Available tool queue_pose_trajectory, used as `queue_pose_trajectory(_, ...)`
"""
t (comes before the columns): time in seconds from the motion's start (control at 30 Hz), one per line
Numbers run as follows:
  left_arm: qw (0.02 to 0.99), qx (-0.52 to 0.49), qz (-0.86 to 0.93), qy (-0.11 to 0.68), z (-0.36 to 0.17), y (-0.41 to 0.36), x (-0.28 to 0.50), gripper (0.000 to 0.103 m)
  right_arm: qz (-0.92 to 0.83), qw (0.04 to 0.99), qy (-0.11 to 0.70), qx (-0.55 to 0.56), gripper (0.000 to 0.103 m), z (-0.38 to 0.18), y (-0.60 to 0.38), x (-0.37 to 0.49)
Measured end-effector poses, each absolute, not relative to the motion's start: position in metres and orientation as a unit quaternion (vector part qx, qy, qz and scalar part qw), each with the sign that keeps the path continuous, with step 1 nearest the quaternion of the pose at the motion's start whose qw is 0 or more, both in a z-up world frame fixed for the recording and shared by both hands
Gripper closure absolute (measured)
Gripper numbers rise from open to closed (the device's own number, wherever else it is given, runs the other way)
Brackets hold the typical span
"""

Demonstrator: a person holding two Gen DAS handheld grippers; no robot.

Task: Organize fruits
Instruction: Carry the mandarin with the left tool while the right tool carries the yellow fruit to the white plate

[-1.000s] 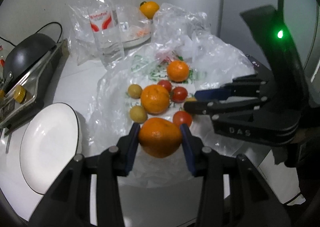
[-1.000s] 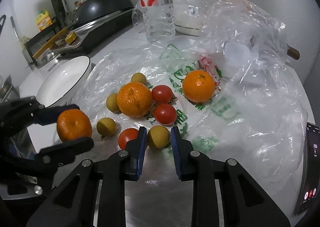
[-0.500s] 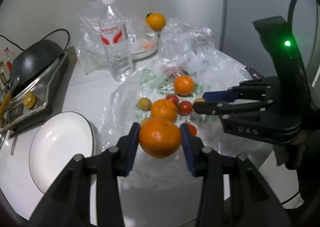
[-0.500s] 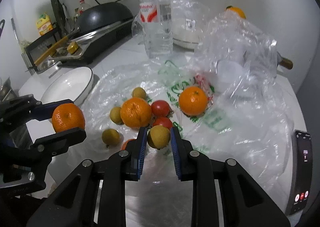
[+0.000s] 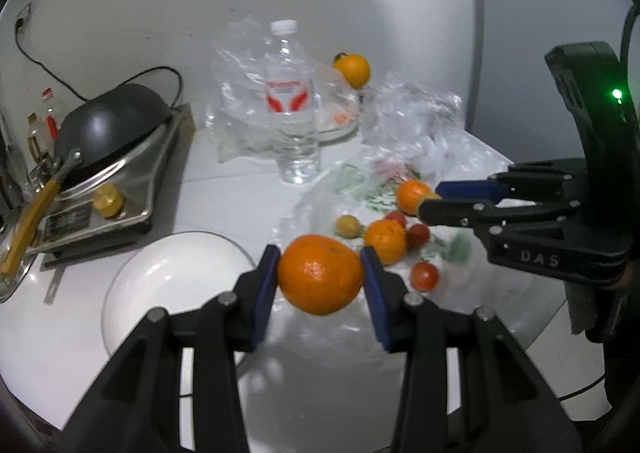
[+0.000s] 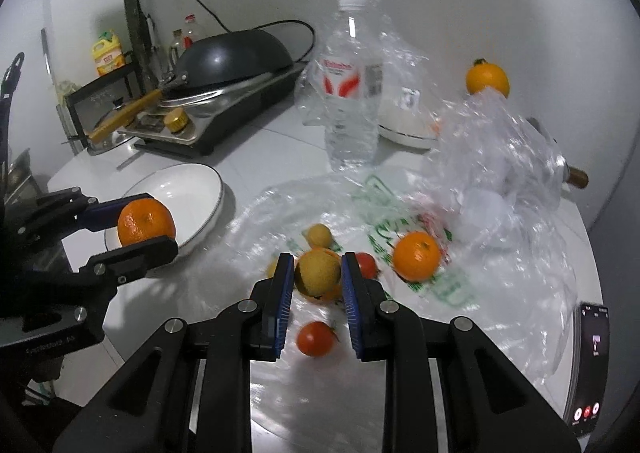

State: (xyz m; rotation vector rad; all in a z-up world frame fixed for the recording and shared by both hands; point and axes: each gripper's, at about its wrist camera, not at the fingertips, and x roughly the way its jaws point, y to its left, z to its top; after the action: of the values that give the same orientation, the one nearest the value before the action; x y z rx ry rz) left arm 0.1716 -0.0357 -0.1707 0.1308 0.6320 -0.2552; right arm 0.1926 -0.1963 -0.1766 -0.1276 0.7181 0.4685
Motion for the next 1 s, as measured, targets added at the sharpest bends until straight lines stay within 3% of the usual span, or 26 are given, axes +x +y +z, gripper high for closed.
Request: queue_pose_trajectory(1.0,0.953,0.018,-0.039,0.301,-0.192,0.108,0.174,0.061,0.285,0.891,0.334,-0.113,0.077,-0.172,-0.056,0.213)
